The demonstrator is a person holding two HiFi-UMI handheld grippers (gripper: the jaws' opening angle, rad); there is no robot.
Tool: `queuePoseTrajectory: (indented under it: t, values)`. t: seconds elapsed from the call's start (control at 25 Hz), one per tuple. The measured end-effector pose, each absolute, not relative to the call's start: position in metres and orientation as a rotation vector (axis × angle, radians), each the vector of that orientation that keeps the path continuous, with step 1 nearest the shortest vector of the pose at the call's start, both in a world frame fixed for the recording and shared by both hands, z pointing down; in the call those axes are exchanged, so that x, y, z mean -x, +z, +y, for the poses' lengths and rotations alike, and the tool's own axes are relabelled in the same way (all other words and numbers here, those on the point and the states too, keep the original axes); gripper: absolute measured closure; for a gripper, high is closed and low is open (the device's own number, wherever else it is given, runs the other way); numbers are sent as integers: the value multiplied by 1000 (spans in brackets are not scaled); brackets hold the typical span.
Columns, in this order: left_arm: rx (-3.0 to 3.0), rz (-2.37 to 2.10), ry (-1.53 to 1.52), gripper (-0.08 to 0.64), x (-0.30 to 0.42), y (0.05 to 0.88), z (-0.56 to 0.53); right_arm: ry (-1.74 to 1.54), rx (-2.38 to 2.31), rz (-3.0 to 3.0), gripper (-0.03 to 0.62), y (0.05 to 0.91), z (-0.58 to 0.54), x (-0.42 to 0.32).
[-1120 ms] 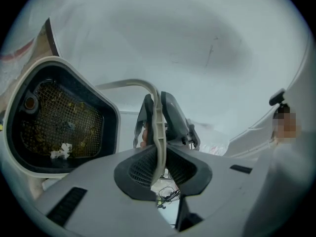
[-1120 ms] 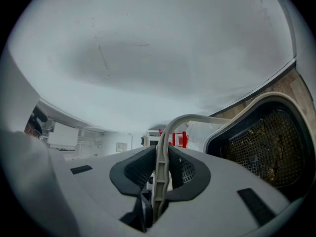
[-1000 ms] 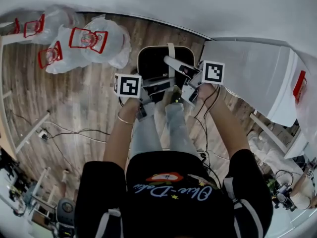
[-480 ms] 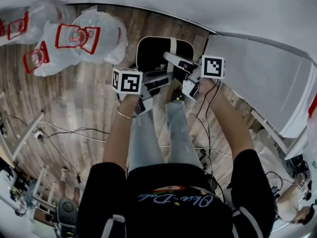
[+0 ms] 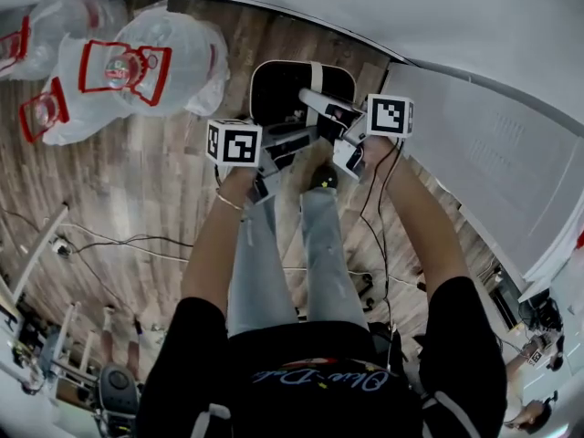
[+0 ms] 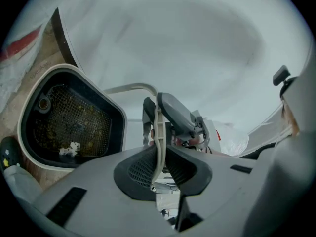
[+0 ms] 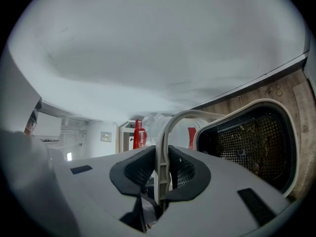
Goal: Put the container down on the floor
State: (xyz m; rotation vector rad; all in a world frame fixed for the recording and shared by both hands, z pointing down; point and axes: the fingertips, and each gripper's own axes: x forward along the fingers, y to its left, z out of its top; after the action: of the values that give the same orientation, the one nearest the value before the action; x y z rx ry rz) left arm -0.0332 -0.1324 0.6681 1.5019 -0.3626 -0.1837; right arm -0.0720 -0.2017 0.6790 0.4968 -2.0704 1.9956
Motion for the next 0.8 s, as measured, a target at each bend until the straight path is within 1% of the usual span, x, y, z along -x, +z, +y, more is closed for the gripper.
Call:
queuePoseTrajectory:
  t: [0.2,0.8]
  values:
    - [-1519,-381,-172,511,37,704,-137,2042,-561,-2011,528,716,-203,78]
    - [-1547,-425,-70,509,39,781,-142,1945,-664,-1978,528,792,-210,78]
